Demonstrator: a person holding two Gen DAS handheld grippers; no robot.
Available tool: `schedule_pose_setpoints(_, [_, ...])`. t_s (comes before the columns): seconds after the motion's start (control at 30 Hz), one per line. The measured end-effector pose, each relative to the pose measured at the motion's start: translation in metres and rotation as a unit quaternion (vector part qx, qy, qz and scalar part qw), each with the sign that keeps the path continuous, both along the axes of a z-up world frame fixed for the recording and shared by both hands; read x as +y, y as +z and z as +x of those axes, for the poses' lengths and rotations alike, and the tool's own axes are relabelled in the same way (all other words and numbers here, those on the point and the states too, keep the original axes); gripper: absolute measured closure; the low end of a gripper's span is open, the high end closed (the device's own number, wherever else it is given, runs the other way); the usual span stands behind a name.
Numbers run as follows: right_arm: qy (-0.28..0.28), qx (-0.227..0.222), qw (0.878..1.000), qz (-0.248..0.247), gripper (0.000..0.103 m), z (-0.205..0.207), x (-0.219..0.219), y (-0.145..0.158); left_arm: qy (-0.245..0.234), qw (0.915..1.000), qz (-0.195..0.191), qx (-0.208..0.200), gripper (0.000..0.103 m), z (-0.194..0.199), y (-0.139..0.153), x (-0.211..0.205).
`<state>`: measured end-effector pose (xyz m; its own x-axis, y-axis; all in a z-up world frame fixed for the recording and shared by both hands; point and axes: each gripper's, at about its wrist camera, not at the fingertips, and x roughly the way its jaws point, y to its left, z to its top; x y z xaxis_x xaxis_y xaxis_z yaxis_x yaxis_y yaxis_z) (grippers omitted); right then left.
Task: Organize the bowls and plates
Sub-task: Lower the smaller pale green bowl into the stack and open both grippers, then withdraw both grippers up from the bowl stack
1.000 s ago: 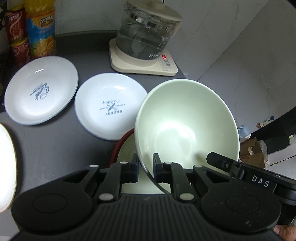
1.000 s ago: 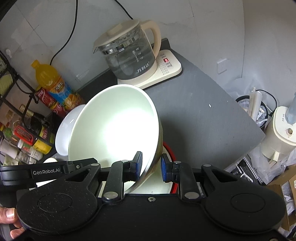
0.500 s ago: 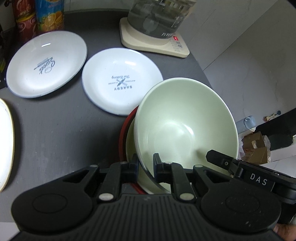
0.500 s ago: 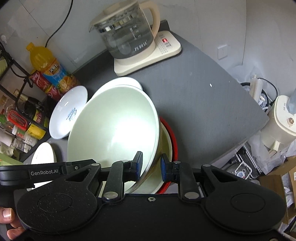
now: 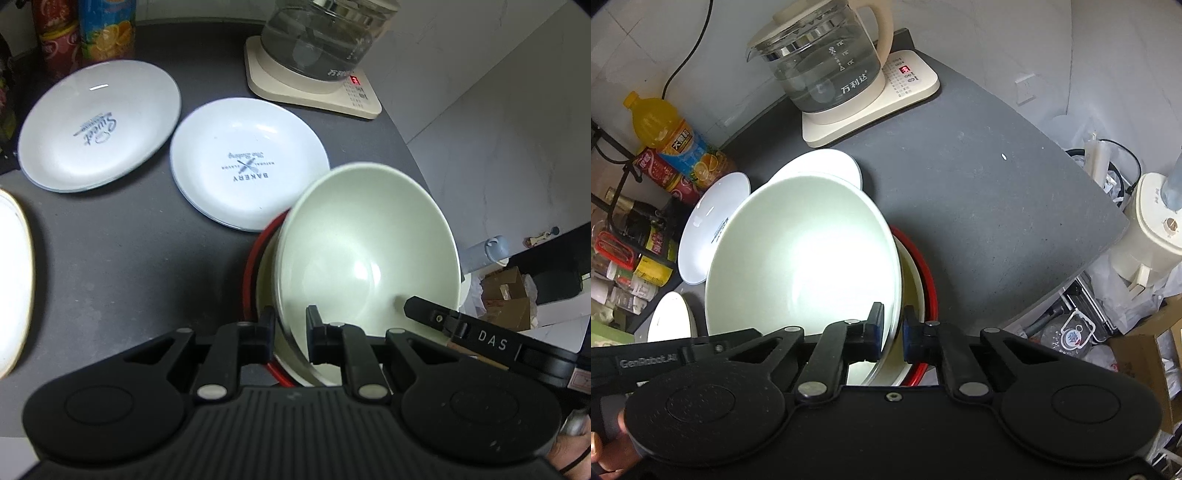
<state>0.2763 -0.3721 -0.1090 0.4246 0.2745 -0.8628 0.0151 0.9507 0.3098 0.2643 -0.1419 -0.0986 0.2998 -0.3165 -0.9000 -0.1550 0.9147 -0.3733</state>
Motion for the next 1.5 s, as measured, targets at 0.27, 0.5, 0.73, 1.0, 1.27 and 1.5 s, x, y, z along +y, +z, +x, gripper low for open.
schedule_pose_setpoints(0.27, [-0.002,-0.005,1.000,-0.005,0.094,0.003,0.000,-0.001,0.009,0.9999,0.009,-0.007,0.089,-0.001,0.002,0.009])
schedule_pose_setpoints(0.5, [0.022,-0.012,1.000,-0.018,0.089,0.005,0.003,0.005,0.012,0.9998,0.017,0.005,0.088,0.000,-0.009,0.009])
schedule_pose_setpoints(0.73, [0.040,-0.026,0.999,-0.025,0.077,0.002,-0.001,0.018,0.014,0.9996,0.026,-0.003,0.086,0.007,-0.004,0.006])
schedule_pose_setpoints(1.0, [0.067,-0.037,0.997,-0.006,0.070,0.010,-0.007,0.034,0.025,0.9990,0.036,-0.009,0.081,0.013,0.007,0.003])
schedule_pose_setpoints(1.27, [0.124,-0.054,0.991,0.005,0.045,0.024,0.005,0.049,0.064,0.9967,0.046,-0.017,0.050,0.008,0.023,0.013])
schedule_pose_setpoints(1.5, [0.176,-0.053,0.983,0.017,0.034,0.036,0.023,0.052,0.097,0.9935,0.056,-0.018,0.027,0.000,0.030,0.024])
